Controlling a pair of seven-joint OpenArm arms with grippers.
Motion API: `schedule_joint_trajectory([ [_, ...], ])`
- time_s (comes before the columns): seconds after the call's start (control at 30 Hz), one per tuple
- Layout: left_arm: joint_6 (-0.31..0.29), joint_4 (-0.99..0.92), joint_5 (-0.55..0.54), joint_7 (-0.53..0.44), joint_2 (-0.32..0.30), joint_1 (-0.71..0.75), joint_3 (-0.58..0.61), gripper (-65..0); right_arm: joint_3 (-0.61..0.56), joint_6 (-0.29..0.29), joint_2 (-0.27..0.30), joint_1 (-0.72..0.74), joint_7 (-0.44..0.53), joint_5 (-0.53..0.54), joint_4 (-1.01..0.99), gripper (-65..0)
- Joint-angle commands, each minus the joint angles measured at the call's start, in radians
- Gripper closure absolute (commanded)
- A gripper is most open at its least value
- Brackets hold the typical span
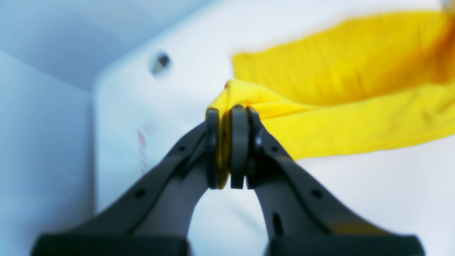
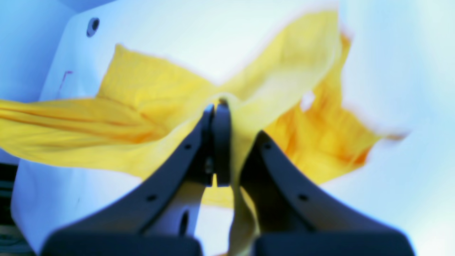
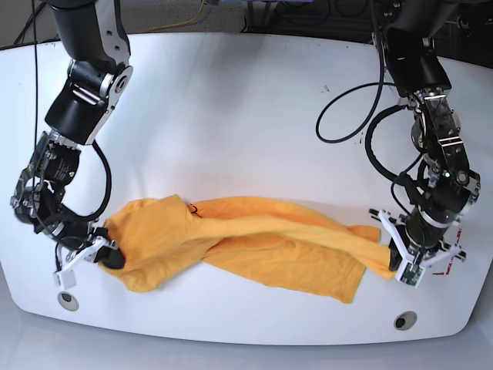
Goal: Layout the t-shirt on the table in an organized manner, then fold the t-shirt properly
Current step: 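Lift the t-shirt high with both grippers, holding it stretched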
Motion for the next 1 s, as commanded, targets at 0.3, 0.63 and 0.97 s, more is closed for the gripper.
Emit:
schedule_joint_trajectory([
  [0.3, 0.007, 0.021, -0.002, -0.026, -0.012, -0.293, 0.028, -3.2, -0.015, 0.004, 0.114, 0.286, 0.033, 0.023, -0.121, 0.0],
  [0.63, 0.015, 0.016, 0.001, -0.024, -0.013, -0.523, 0.087, -3.4, -0.113, 0.004, 0.153, 0.527, 0.036, 0.014, -0.256, 0.0],
  [0.97, 0.086, -0.067, 0.001, -0.024, -0.010, -0.696, 0.126, -3.5, -0.208, 0.004, 0.154, 0.738, 0.060, 0.013, -0.414, 0.0],
])
